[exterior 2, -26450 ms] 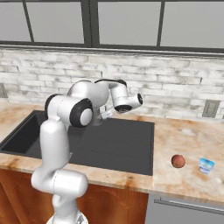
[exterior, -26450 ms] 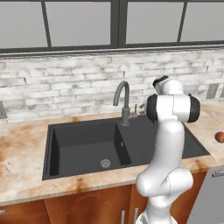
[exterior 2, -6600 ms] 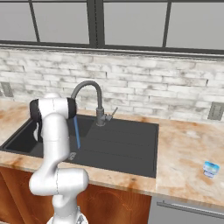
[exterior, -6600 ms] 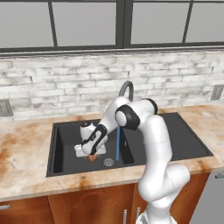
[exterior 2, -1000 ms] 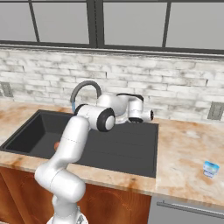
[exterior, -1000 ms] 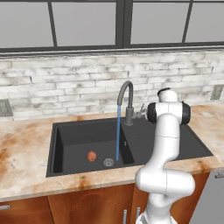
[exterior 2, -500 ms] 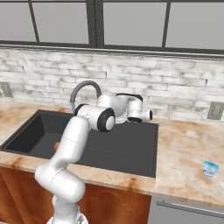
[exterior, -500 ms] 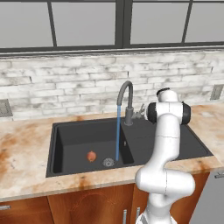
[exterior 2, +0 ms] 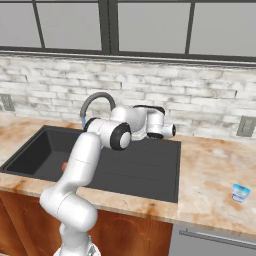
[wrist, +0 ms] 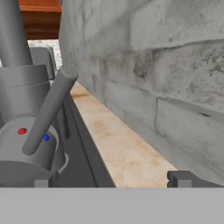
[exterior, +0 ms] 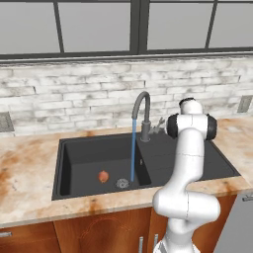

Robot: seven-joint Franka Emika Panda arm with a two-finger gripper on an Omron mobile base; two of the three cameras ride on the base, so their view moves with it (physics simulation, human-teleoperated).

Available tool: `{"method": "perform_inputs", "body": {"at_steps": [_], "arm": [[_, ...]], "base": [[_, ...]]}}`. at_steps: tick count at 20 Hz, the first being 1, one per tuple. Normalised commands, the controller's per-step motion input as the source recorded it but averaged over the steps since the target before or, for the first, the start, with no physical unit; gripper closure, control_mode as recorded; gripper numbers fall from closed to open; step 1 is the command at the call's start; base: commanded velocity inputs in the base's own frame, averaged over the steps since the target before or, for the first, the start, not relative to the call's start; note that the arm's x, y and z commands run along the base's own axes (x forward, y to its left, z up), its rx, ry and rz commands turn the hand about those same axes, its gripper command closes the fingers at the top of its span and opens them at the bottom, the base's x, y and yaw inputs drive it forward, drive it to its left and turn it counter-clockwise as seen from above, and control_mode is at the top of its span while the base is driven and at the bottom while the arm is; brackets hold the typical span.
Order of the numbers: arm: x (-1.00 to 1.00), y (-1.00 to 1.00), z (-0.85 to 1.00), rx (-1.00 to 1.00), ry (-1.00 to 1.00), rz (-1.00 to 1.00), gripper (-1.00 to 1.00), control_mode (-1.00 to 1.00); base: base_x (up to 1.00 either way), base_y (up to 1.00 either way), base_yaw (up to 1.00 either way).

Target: Turn on the sink faucet. Then move the onion from the counter to the sink. Turn off the sink. Move the vegetable from the sink to the pot next to the stove. Finally move the pot to the front right burner.

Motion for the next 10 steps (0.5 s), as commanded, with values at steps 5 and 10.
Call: {"method": "perform_inputs", "body": {"at_steps": [5,10], "arm": [[0.09,0.02,0.41,0.00,0.01,0.02,-1.00,-1.00],[0.11,0.15,0.26,0.00,0.06,0.08,-1.00,-1.00]], "base": [[0.00,0.00,0.00],[0.00,0.00,0.00]]}}
